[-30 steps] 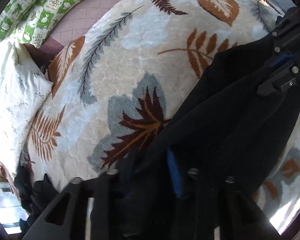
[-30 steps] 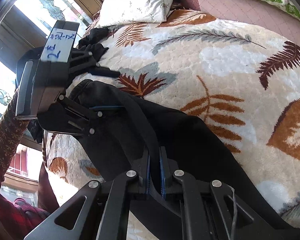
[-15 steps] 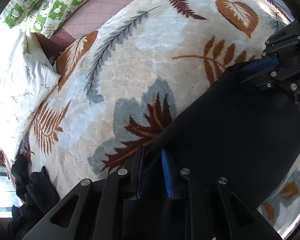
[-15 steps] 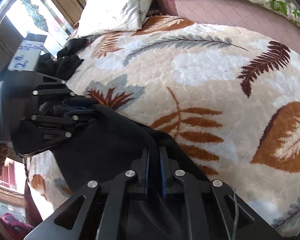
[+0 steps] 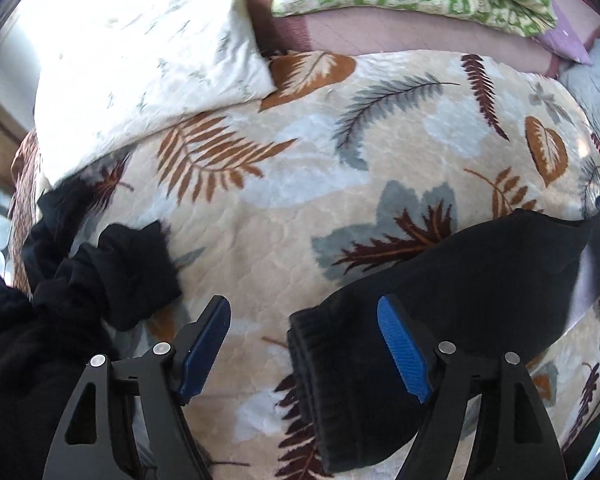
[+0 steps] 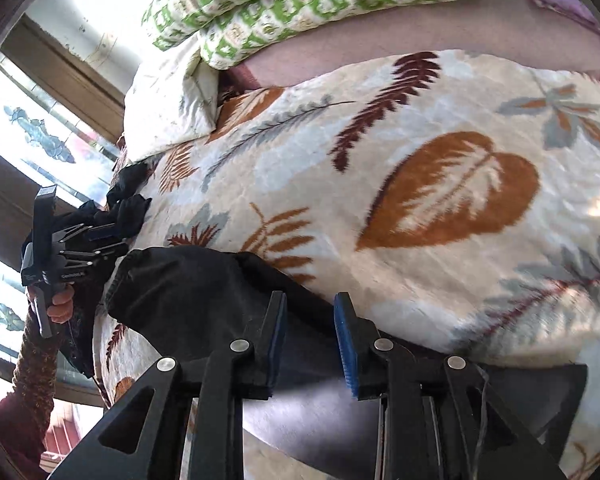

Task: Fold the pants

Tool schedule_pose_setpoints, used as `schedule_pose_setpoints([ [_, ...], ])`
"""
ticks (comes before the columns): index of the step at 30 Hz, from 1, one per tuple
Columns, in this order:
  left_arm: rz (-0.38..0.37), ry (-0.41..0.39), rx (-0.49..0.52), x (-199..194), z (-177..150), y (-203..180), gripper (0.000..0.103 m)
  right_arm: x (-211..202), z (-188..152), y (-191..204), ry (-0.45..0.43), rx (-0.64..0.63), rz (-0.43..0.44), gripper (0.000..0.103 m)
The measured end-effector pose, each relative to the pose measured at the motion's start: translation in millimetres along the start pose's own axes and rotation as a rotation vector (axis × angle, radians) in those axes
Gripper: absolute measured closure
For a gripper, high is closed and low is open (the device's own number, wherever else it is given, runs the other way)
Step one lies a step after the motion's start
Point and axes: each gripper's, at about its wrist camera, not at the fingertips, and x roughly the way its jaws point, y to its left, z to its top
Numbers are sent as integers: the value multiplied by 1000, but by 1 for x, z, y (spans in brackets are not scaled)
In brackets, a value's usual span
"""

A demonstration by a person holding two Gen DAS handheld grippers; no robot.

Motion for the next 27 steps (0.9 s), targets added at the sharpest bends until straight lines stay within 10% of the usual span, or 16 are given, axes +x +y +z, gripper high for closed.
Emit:
schedule_pose_setpoints([
  [8, -58, 103, -93, 18, -18, 11, 25, -76, -41, -92, -143, 244, -147, 64],
  [15, -68, 149, -161, 50, -15, 1, 26, -56, -51, -117, -83, 255, -254, 65],
  [19, -42, 114, -202, 53, -17, 0, 64, -46, -55, -115, -64, 212, -321, 88],
  [24, 83, 55, -160, 59, -23, -11, 62, -62, -60, -132, -149, 311, -260, 93],
  [27, 176, 8, -131, 63, -29, -23, 44, -52, -64, -135, -138, 309, -281, 91],
])
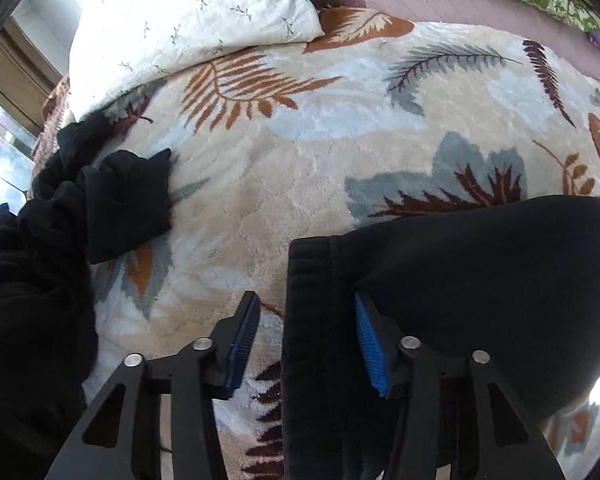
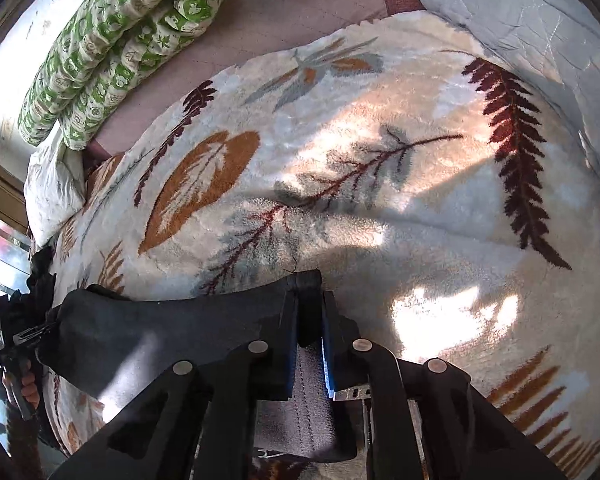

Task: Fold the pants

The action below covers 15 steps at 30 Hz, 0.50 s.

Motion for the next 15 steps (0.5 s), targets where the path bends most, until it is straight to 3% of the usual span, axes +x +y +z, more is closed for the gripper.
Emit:
schedule_pose_setpoints([
  [5, -7, -12, -91, -18, -5, 9, 37, -3, -3, -7, -12, 72, 17, 77],
  [11, 89, -145, -112, -80, -21, -5, 30, -35, -10, -2, -47, 64, 43, 77],
  [15, 76, -205, -115, -122, -40, -27, 28, -62, -19, 0, -75, 58, 78, 75],
])
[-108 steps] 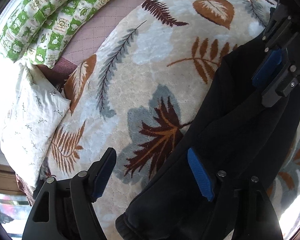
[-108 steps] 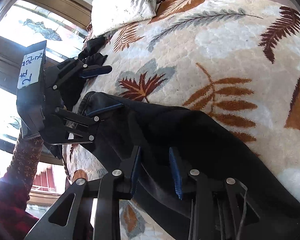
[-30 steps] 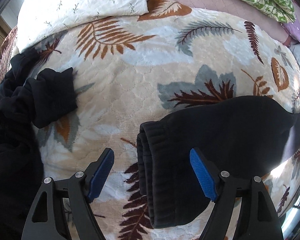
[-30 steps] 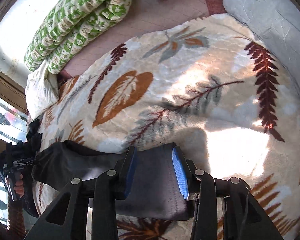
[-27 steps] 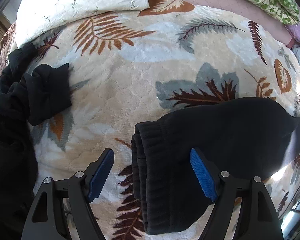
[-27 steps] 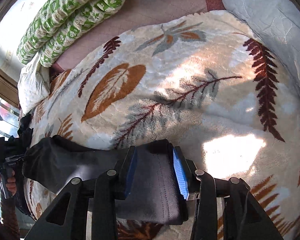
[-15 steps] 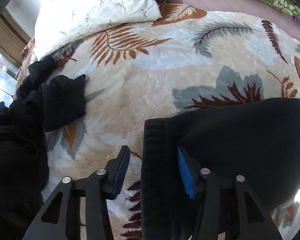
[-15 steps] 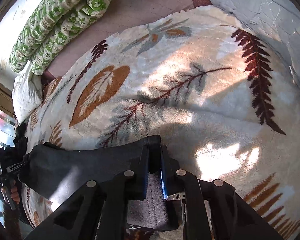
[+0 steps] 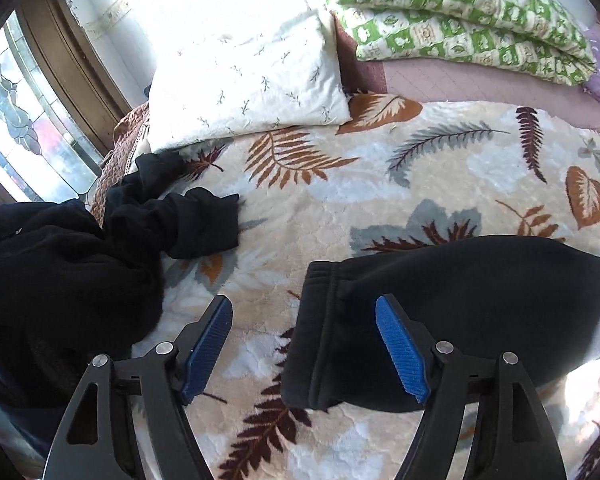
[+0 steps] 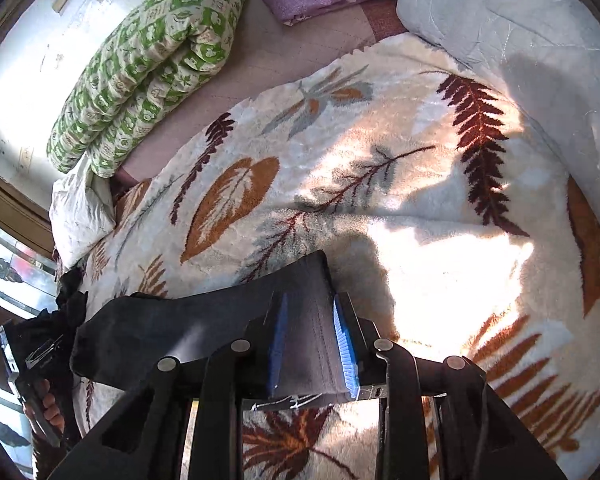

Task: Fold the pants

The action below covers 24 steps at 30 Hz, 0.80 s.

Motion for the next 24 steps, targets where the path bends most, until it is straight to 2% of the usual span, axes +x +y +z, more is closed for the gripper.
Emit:
schedule_pose_setpoints([
  [5, -62, -33, 9, -49, -16, -28, 25, -25, -13, 3, 2, -33, 26, 71],
  [9, -156, -11, 3, -74, -25, -56, 22, -35, -23, -4, 15, -41, 38, 69],
  [13, -298, 78, -24, -82, -32, -102, 18, -40, -28, -22, 21, -17, 43, 65],
  [16, -435, 194, -29, -79, -39, -155, 18, -40, -28, -39, 22, 38, 65, 57],
  [19, -529, 313, -43, -73, -44, -208, 18, -33, -26, -53, 41, 85, 96, 55],
  [21, -571, 363, -58, -73, -46, -235, 18, -25, -23, -58, 52, 101, 99, 55],
  [24, -599, 392, -77, -71, -44, -258, 18, -11, -19, -62, 72, 128, 134, 55],
])
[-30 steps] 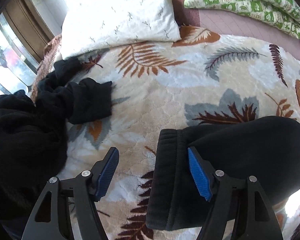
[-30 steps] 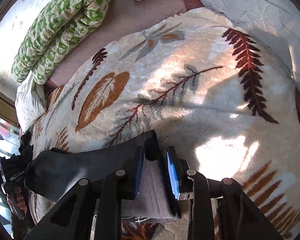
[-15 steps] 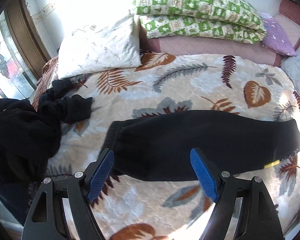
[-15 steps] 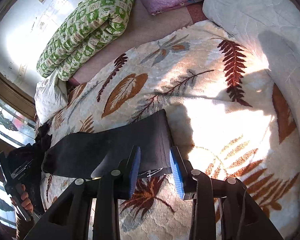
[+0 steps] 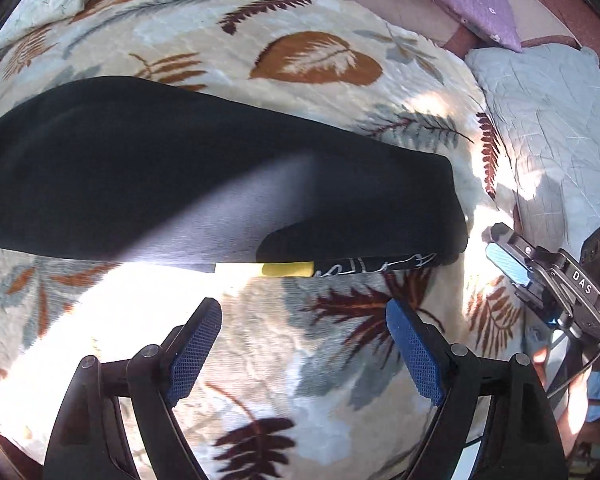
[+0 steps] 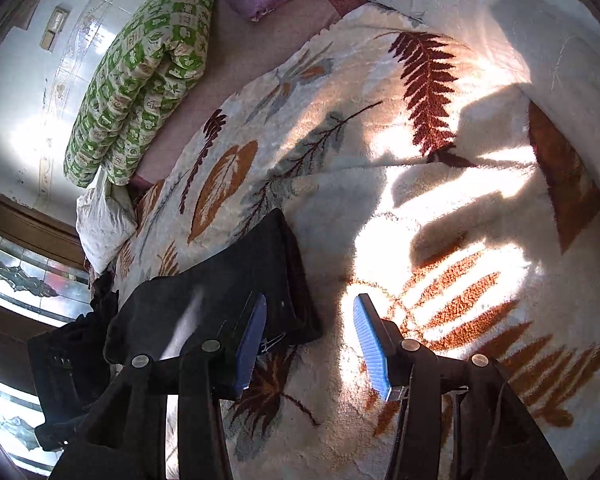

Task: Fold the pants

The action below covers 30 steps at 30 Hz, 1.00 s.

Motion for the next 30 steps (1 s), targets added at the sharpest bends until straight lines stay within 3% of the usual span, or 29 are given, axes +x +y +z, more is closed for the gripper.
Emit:
schedule_pose_setpoints([
  [6, -63, 45, -141, 23, 8, -2, 18, 23, 12, -2, 29, 33, 40, 55],
  [13, -86, 82, -250, 51, 11, 3, 18, 35, 22, -5, 40, 89, 108, 53],
  [25, -102, 80, -369, 68, 28, 0, 18, 58, 34, -6, 74, 143, 142, 53],
  [30, -145, 94, -371, 75, 26, -25, 18, 61, 38, -6, 76, 147, 138, 53],
])
